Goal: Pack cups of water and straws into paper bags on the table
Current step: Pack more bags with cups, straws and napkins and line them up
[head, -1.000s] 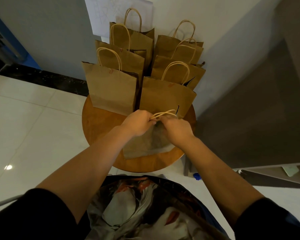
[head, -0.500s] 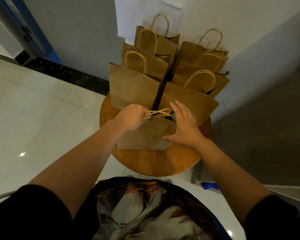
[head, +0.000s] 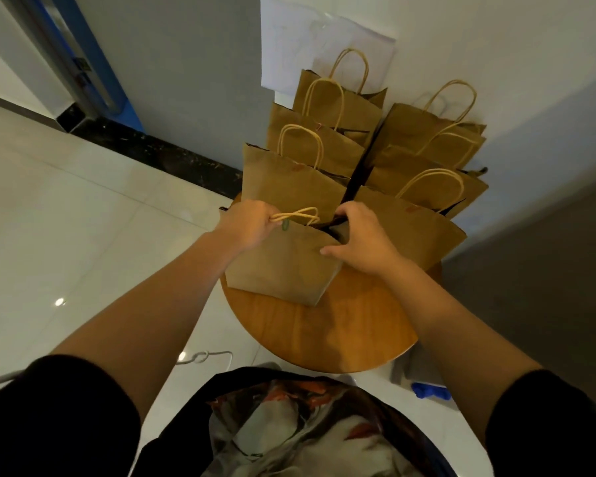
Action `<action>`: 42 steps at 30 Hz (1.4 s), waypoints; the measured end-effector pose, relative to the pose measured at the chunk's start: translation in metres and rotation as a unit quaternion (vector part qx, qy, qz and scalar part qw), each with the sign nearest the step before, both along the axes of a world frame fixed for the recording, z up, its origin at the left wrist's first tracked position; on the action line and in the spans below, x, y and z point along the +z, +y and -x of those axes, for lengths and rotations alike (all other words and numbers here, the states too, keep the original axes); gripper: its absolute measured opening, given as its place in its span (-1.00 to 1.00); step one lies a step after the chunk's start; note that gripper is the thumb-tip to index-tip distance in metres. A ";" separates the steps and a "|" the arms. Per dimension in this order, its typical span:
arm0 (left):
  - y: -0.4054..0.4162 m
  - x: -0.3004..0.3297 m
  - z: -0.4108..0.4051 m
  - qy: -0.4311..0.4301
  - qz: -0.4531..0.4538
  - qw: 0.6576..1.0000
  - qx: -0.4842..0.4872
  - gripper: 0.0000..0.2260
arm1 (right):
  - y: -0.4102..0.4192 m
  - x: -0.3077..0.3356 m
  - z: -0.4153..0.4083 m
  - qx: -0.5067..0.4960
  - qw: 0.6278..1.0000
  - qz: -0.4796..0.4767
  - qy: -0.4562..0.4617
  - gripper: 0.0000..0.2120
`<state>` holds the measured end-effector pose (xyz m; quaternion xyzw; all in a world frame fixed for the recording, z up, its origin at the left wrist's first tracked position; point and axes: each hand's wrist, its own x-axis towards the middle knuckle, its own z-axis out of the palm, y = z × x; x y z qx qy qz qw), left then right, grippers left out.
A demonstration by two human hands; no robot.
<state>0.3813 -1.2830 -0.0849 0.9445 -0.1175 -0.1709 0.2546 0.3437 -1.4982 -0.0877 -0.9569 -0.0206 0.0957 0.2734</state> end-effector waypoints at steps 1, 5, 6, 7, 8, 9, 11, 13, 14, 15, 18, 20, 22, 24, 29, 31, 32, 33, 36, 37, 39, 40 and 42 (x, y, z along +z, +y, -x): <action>0.002 -0.001 -0.001 -0.001 -0.001 1.000 0.000 -0.81 | 0.000 -0.001 0.004 -0.049 0.998 -0.039 0.004 -0.27; 0.001 -0.007 -0.003 -0.013 -0.006 1.000 -0.015 -0.83 | 0.006 -0.024 0.035 -0.236 0.965 -0.117 0.012 -0.14; 0.000 -0.008 -0.003 -0.016 -0.008 1.000 -0.019 -0.83 | 0.008 -0.030 0.042 -0.257 0.954 -0.150 0.041 -0.11; -0.001 -0.008 -0.003 -0.019 -0.011 0.999 -0.025 -0.83 | 0.011 -0.035 0.046 -0.267 0.943 -0.183 0.081 -0.05; -0.001 -0.009 -0.002 -0.022 -0.012 0.999 -0.030 -0.83 | 0.013 -0.040 0.049 -0.266 0.933 -0.207 0.125 -0.01; -0.002 -0.009 -0.002 -0.023 -0.010 0.999 -0.034 -0.82 | 0.016 -0.044 0.050 -0.254 0.928 -0.220 0.161 -0.01; -0.003 -0.009 -0.001 -0.021 -0.002 0.999 -0.038 -0.82 | 0.024 -0.051 0.048 -0.218 0.930 -0.227 0.192 -0.18; -0.004 -0.009 -0.001 -0.020 0.003 0.999 -0.036 -0.83 | 0.032 -0.055 0.045 -0.208 0.932 -0.229 0.189 -0.40; -0.003 -0.009 0.000 -0.020 0.005 0.999 -0.034 -0.84 | 0.034 -0.057 0.043 -0.211 0.930 -0.235 0.187 -0.49; -0.003 -0.008 0.000 -0.018 0.008 0.999 -0.032 -0.84 | 0.034 -0.057 0.041 -0.210 0.930 -0.238 0.187 -0.55; 0.000 -0.008 0.000 0.000 0.021 1.000 -0.023 -0.86 | 0.029 -0.052 0.033 -0.165 0.957 -0.184 0.149 -0.67; 0.001 -0.007 -0.002 0.010 0.029 0.999 -0.013 -0.87 | 0.025 -0.044 0.027 -0.115 0.989 -0.070 0.067 -0.74; 0.001 -0.007 -0.003 0.015 0.030 0.999 -0.009 -0.87 | 0.020 -0.035 0.019 -0.051 0.998 0.022 -0.013 -0.82; 0.002 -0.006 -0.004 0.023 0.026 0.999 -0.010 -0.88 | 0.017 -0.025 0.011 0.020 0.999 0.045 -0.009 -0.84; 0.006 -0.002 -0.008 0.019 -0.088 0.994 -0.057 -0.85 | 0.023 -0.011 -0.001 0.077 0.990 0.118 0.010 -0.78; 0.008 0.002 -0.013 -0.040 -0.134 0.988 -0.057 -0.76 | 0.029 -0.010 0.001 0.050 0.990 0.131 -0.011 -0.77; 0.009 0.003 -0.016 -0.070 -0.149 0.984 -0.061 -0.75 | 0.031 -0.010 0.002 0.038 0.990 0.136 -0.018 -0.77; 0.009 0.005 -0.018 -0.093 -0.159 0.981 -0.065 -0.76 | 0.033 -0.010 0.002 0.027 0.990 0.137 -0.025 -0.77; 0.006 0.006 -0.021 -0.115 -0.151 0.980 -0.060 -0.79 | 0.036 -0.008 0.002 0.001 0.993 0.113 -0.026 -0.80; 0.005 0.005 -0.021 -0.115 -0.146 0.981 -0.056 -0.79 | 0.036 -0.008 0.002 -0.007 0.995 0.099 -0.021 -0.82; 0.006 0.003 -0.018 -0.104 -0.136 0.984 -0.041 -0.80 | 0.038 -0.007 0.003 -0.020 0.997 0.074 0.001 -0.82; 0.006 0.002 -0.016 -0.100 -0.132 0.986 -0.030 -0.81 | 0.039 -0.006 0.003 -0.023 0.998 0.065 0.015 -0.78; 0.006 0.004 -0.013 -0.102 -0.147 0.984 -0.004 -0.84 | 0.042 -0.004 0.005 -0.027 0.997 0.061 0.032 -0.72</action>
